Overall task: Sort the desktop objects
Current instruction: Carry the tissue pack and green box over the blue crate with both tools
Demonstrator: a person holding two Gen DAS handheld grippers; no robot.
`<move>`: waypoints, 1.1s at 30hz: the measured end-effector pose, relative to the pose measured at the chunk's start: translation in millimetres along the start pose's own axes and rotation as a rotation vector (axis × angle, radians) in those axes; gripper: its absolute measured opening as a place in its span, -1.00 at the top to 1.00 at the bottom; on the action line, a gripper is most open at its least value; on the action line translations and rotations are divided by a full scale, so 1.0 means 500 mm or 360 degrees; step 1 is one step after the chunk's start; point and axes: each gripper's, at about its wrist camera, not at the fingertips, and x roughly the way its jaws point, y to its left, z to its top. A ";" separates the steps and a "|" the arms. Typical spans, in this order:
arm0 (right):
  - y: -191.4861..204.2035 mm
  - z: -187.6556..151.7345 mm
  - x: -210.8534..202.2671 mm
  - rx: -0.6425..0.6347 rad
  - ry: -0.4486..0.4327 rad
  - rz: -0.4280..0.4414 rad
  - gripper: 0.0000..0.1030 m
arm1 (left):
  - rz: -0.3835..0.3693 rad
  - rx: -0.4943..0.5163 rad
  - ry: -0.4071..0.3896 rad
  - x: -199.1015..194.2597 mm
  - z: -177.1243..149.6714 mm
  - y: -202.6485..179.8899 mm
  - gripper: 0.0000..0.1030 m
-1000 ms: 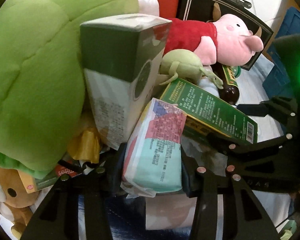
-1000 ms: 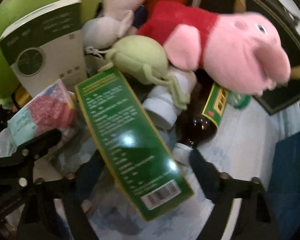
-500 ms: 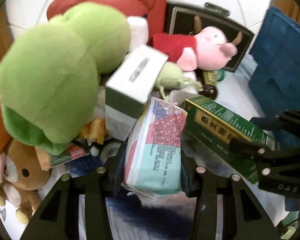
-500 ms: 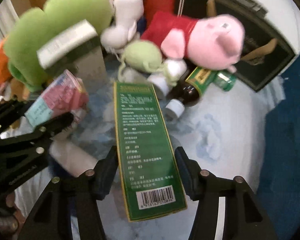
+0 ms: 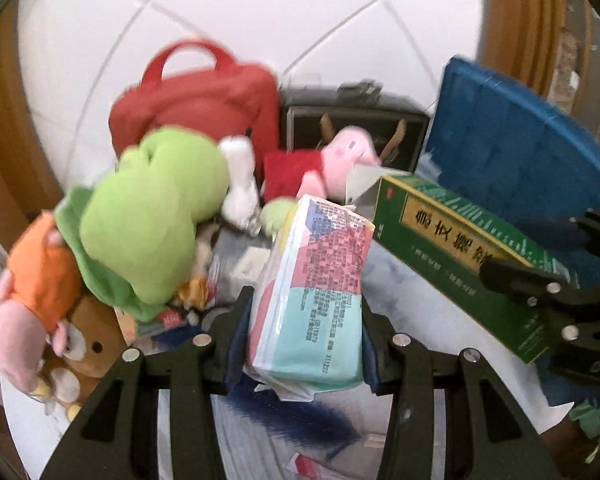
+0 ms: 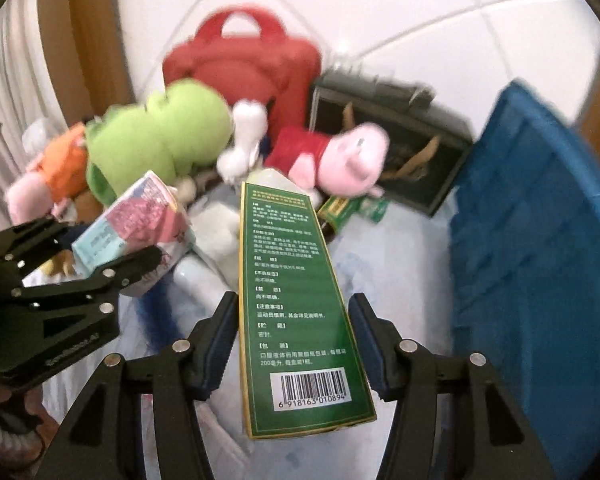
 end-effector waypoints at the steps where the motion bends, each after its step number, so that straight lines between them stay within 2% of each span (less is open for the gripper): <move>1: -0.005 -0.001 -0.037 0.0014 -0.0060 -0.0028 -0.08 | -0.0009 0.0012 -0.0035 -0.019 0.007 -0.011 0.12; 5: -0.022 -0.012 -0.156 0.0076 -0.0253 -0.0127 -0.08 | -0.0055 0.0076 -0.0170 -0.080 0.034 -0.063 0.12; 6: -0.022 -0.012 -0.156 0.0076 -0.0253 -0.0127 -0.08 | -0.0071 0.0096 -0.0202 -0.097 0.042 -0.079 0.12; 8: -0.045 -0.025 -0.240 0.0143 -0.0377 -0.0225 -0.08 | -0.0108 0.0135 -0.0257 -0.126 0.057 -0.116 0.12; 10: -0.052 -0.031 -0.266 0.0163 -0.0405 -0.0256 -0.08 | -0.0162 0.0175 -0.0304 -0.153 0.073 -0.156 0.12; 12: -0.076 -0.054 -0.352 0.0231 -0.0494 -0.0384 -0.08 | -0.0232 0.0221 -0.0355 -0.182 0.089 -0.202 0.12; 19: -0.143 -0.115 -0.501 0.0348 -0.0602 -0.0612 -0.08 | -0.0425 0.0359 -0.0462 -0.264 0.123 -0.378 0.12; 22: -0.215 -0.170 -0.568 0.0392 -0.0641 -0.0738 -0.08 | -0.0468 0.0394 -0.0479 -0.293 0.126 -0.462 0.12; 23: -0.215 -0.170 -0.568 0.0392 -0.0641 -0.0738 -0.08 | -0.0477 0.0399 -0.0486 -0.302 0.127 -0.490 0.12; 24: -0.254 -0.192 -0.580 0.0405 -0.0643 -0.0763 -0.08 | -0.0480 0.0404 -0.0496 -0.308 0.127 -0.517 0.12; 25: -0.254 -0.192 -0.580 0.0405 -0.0643 -0.0763 -0.08 | -0.0474 0.0407 -0.0505 -0.315 0.128 -0.546 0.12; 27: -0.304 -0.215 -0.587 0.0412 -0.0639 -0.0765 -0.08 | -0.0454 0.0405 -0.0512 -0.329 0.128 -0.608 0.12; 31: -0.422 -0.261 -0.600 0.0413 -0.0609 -0.0708 -0.08 | -0.0401 0.0412 -0.0483 -0.340 0.121 -0.716 0.12; 32: -0.472 -0.276 -0.595 0.0395 -0.0588 -0.0668 -0.08 | -0.0384 0.0406 -0.0470 -0.339 0.119 -0.742 0.12; 33: -0.472 -0.276 -0.595 0.0395 -0.0588 -0.0668 -0.08 | -0.0372 0.0397 -0.0457 -0.339 0.114 -0.767 0.12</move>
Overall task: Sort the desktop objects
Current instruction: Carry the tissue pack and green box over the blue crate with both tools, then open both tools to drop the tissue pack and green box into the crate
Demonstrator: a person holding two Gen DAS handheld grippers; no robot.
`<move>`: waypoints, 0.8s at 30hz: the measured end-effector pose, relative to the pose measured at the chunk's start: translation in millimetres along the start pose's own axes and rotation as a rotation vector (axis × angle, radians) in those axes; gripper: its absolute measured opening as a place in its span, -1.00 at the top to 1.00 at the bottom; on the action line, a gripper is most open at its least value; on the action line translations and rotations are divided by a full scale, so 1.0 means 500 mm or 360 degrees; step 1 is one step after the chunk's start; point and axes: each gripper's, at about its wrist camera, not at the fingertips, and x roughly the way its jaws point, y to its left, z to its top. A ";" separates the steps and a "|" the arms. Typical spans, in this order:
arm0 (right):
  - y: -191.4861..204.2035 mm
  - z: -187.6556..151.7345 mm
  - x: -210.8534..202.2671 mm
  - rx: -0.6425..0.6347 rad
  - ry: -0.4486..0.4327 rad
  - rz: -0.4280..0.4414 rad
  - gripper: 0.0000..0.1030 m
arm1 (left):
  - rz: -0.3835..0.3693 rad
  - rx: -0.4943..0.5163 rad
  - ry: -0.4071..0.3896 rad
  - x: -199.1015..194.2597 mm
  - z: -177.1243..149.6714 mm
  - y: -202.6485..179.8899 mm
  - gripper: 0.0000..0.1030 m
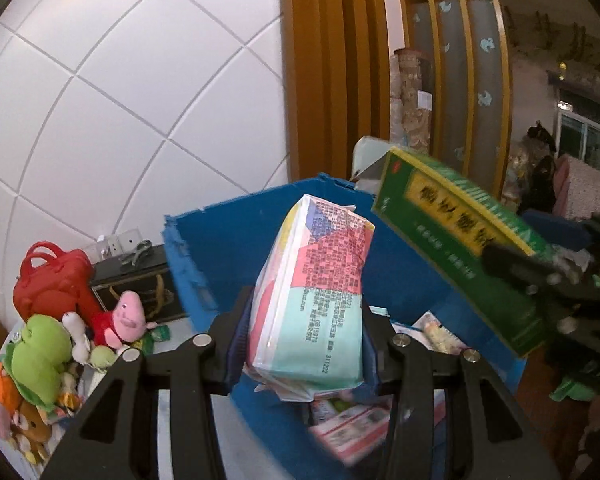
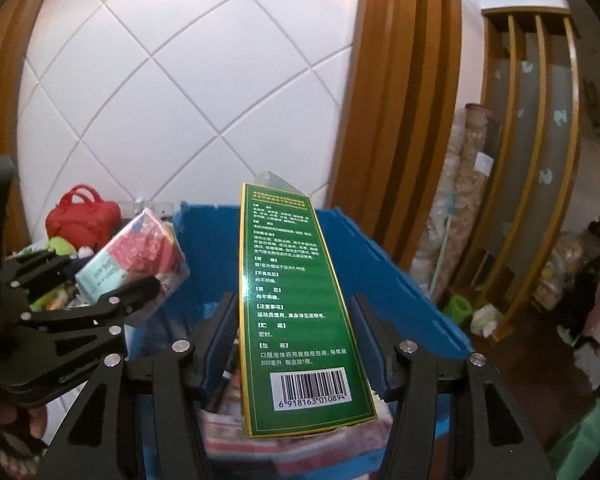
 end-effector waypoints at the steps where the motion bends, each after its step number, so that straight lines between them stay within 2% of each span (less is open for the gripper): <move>1: -0.043 -0.010 0.024 -0.0032 0.0023 0.0036 -0.08 | 0.0018 -0.0006 0.0012 0.006 0.002 -0.023 0.12; 6: -0.109 -0.036 0.079 -0.0094 0.0074 0.0076 -0.08 | 0.0114 -0.0044 0.0122 0.037 -0.006 -0.108 0.12; 11: -0.159 -0.076 0.151 -0.0164 0.0142 0.0117 -0.08 | 0.0206 -0.0042 0.0210 0.066 -0.019 -0.155 0.12; 23: -0.188 -0.105 0.229 -0.0255 0.0232 0.0053 -0.08 | 0.0300 -0.0118 0.0303 0.110 -0.024 -0.169 0.11; 24: -0.191 -0.107 0.235 -0.0256 0.0243 0.0055 -0.02 | 0.0303 -0.0121 0.0313 0.114 -0.024 -0.169 0.09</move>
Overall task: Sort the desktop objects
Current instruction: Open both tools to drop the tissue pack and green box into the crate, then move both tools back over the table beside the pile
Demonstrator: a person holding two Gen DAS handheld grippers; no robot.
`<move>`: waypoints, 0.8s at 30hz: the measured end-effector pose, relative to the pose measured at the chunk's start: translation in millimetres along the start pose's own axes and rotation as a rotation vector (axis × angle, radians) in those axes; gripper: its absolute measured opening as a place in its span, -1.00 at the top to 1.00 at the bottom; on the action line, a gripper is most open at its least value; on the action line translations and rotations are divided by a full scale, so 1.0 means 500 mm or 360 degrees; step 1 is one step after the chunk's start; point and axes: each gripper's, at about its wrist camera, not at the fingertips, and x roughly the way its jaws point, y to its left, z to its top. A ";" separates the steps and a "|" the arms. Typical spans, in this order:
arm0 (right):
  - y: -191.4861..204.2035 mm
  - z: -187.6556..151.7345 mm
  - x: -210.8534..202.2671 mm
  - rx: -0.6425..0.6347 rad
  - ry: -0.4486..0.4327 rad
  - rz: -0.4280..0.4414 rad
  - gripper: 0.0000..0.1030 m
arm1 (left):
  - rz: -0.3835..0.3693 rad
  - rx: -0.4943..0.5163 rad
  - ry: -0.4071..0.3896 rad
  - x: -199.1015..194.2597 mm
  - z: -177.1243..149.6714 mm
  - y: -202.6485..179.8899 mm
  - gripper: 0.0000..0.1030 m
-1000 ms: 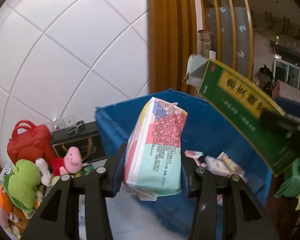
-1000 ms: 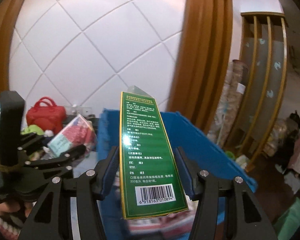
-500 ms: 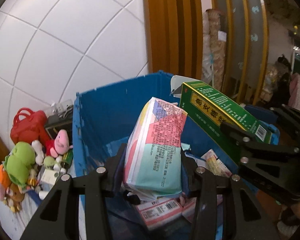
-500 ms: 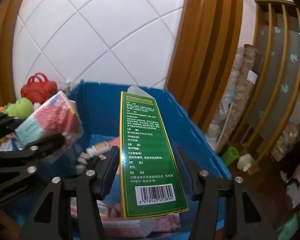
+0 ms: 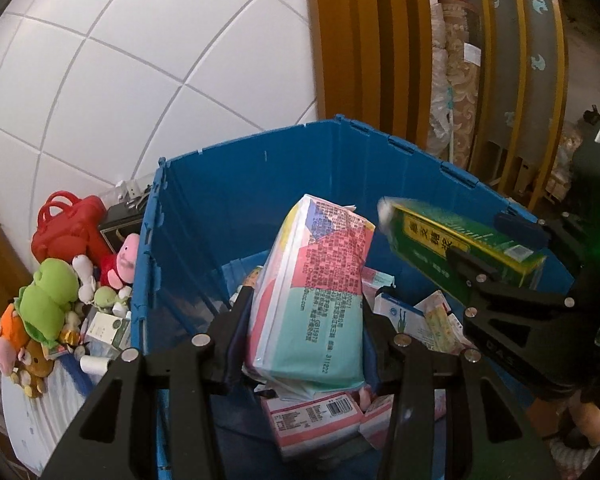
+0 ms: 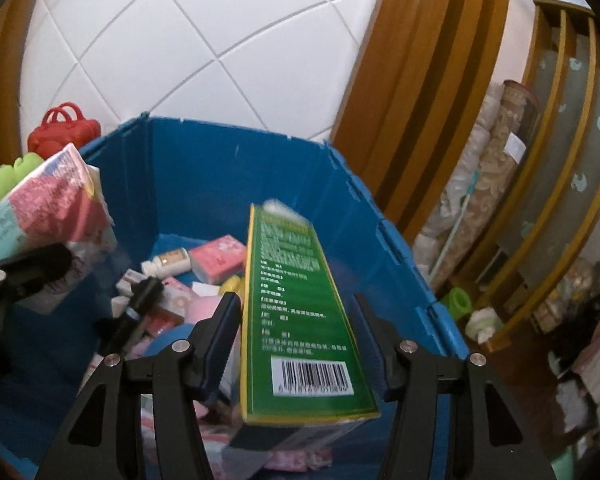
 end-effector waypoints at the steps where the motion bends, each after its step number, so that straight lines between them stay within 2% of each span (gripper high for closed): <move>1: -0.001 -0.003 0.008 0.0004 0.0022 0.0018 0.56 | 0.0010 0.0003 0.0011 0.004 0.001 -0.001 0.08; 2: -0.002 -0.004 0.011 0.0015 0.0035 0.0031 0.68 | 0.0028 0.0012 0.0028 0.008 0.002 -0.003 0.08; 4: -0.007 -0.004 0.015 0.0026 0.0044 0.0041 0.68 | 0.0039 0.0013 0.0029 0.010 0.004 -0.002 0.03; 6: -0.017 -0.006 0.019 0.0049 0.0054 0.0052 0.67 | 0.0053 0.0021 0.0028 0.011 0.006 -0.004 -0.32; 8: -0.022 -0.006 0.017 0.0062 0.0051 0.0061 0.54 | 0.0058 0.0031 0.0015 0.008 0.007 -0.005 -0.49; 9: -0.026 -0.006 0.015 0.0071 0.0052 0.0068 0.51 | 0.0061 0.0038 0.0005 0.007 0.007 -0.006 -0.50; 10: -0.031 -0.006 0.014 0.0081 0.0051 0.0075 0.40 | 0.0064 0.0043 0.0003 0.007 0.007 -0.007 -0.50; 12: -0.036 -0.005 0.013 0.0091 0.0049 0.0078 0.05 | 0.0057 0.0045 0.0009 0.007 0.008 -0.007 -0.50; 13: -0.040 -0.005 0.010 0.0097 0.0042 0.0076 -0.25 | 0.0054 0.0042 0.0008 0.007 0.008 -0.006 -0.50; 14: -0.043 -0.006 0.003 0.0103 0.0028 0.0069 -0.45 | 0.0050 0.0038 0.0000 0.005 0.008 -0.005 -0.50; 18: -0.050 -0.004 -0.017 0.0119 0.0001 0.0043 -0.77 | 0.0043 0.0036 -0.0016 -0.002 0.006 0.000 -0.50; 20: -0.050 -0.001 -0.038 0.0132 -0.0022 0.0032 -0.98 | 0.0036 0.0030 -0.0030 -0.010 0.004 0.004 -0.50; 24: -0.043 0.003 -0.065 0.0134 -0.0057 0.0037 -0.99 | 0.0033 0.0022 -0.0078 -0.034 -0.003 0.014 -0.50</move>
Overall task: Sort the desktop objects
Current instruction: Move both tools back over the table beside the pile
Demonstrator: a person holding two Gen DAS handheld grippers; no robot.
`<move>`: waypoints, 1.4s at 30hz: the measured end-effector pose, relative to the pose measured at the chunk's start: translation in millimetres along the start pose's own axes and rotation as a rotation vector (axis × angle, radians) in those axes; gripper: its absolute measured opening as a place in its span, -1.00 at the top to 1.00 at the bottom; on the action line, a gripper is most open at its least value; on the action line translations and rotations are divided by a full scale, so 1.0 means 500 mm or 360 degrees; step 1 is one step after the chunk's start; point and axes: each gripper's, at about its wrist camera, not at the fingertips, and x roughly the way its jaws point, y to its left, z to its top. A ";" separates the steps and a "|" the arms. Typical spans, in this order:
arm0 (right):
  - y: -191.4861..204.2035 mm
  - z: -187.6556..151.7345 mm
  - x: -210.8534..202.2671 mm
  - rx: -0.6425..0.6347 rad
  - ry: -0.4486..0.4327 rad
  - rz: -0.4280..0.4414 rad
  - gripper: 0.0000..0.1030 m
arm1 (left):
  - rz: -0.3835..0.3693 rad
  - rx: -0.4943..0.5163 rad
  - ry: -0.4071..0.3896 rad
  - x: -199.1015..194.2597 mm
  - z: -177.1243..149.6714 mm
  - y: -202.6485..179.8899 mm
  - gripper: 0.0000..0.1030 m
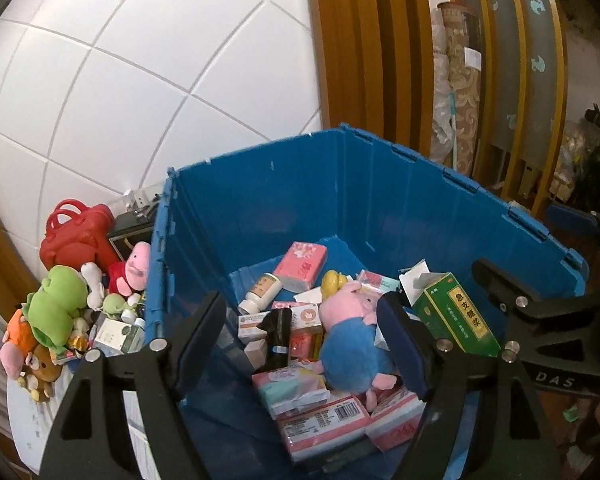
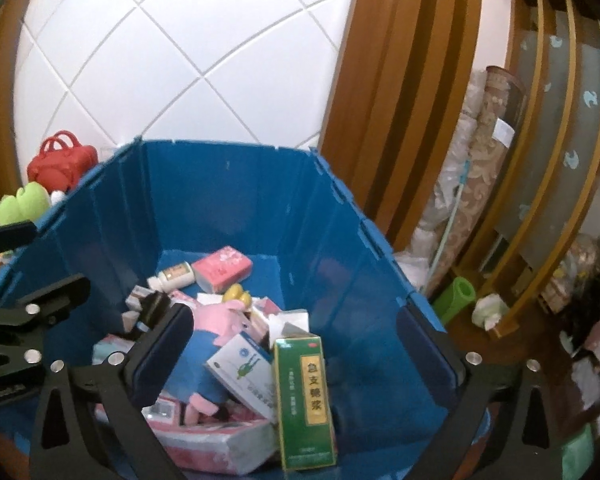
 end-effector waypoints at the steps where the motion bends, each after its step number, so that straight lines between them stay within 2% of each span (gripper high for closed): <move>1: 0.003 0.001 -0.007 0.0003 -0.0001 -0.0004 -1.00 | 0.0002 -0.0005 -0.0012 -0.007 -0.001 0.005 -0.50; 10: 0.042 0.000 -0.048 0.0018 -0.0044 0.0136 -1.00 | 0.0056 -0.0102 -0.0121 -0.068 -0.023 0.069 -0.50; 12: 0.068 -0.001 -0.061 0.0032 -0.0069 0.0237 -1.00 | 0.0083 -0.0134 -0.0141 -0.079 -0.030 0.092 -0.50; 13: 0.068 -0.001 -0.061 0.0032 -0.0069 0.0237 -1.00 | 0.0100 -0.0149 -0.0147 -0.083 -0.035 0.104 -0.50; 18: 0.124 0.007 -0.075 0.0018 -0.0095 0.0352 -1.00 | 0.0152 -0.0258 -0.0158 -0.097 -0.064 0.184 -0.50; 22: 0.209 0.024 -0.094 -0.0031 -0.0139 0.0453 -1.00 | 0.0224 -0.0338 -0.0147 -0.101 -0.091 0.260 -0.50; 28: 0.300 0.049 -0.115 -0.0023 -0.0181 0.0555 -1.00 | 0.0315 -0.0457 -0.0115 -0.101 -0.150 0.406 -0.50; 30: 0.346 0.059 -0.122 -0.0027 -0.0189 0.0576 -1.00 | 0.0342 -0.0489 -0.0086 -0.090 -0.176 0.467 -0.50; 31: 0.394 0.067 -0.129 -0.0026 -0.0185 0.0593 -1.00 | 0.0356 -0.0504 -0.0065 -0.083 -0.188 0.496 -0.50; 33: 0.417 0.071 -0.130 -0.0024 -0.0178 0.0607 -1.00 | 0.0382 -0.0535 -0.0001 -0.064 -0.222 0.562 -0.50; 37: 0.525 0.080 -0.130 -0.0033 -0.0156 0.0672 -1.00 | 0.0447 -0.0579 0.0184 -0.003 -0.298 0.688 -0.50; 38: 0.581 0.081 -0.115 -0.0031 -0.0124 0.0713 -1.00 | 0.0455 -0.0584 0.0231 0.013 -0.321 0.714 -0.50; 40: 0.637 0.078 -0.086 -0.0033 -0.0064 0.0746 -1.00 | 0.0462 -0.0596 0.0303 0.037 -0.362 0.749 -0.51; 42: 0.660 0.073 -0.070 -0.0032 -0.0042 0.0763 -1.00 | 0.0463 -0.0619 0.0395 0.073 -0.408 0.778 -0.50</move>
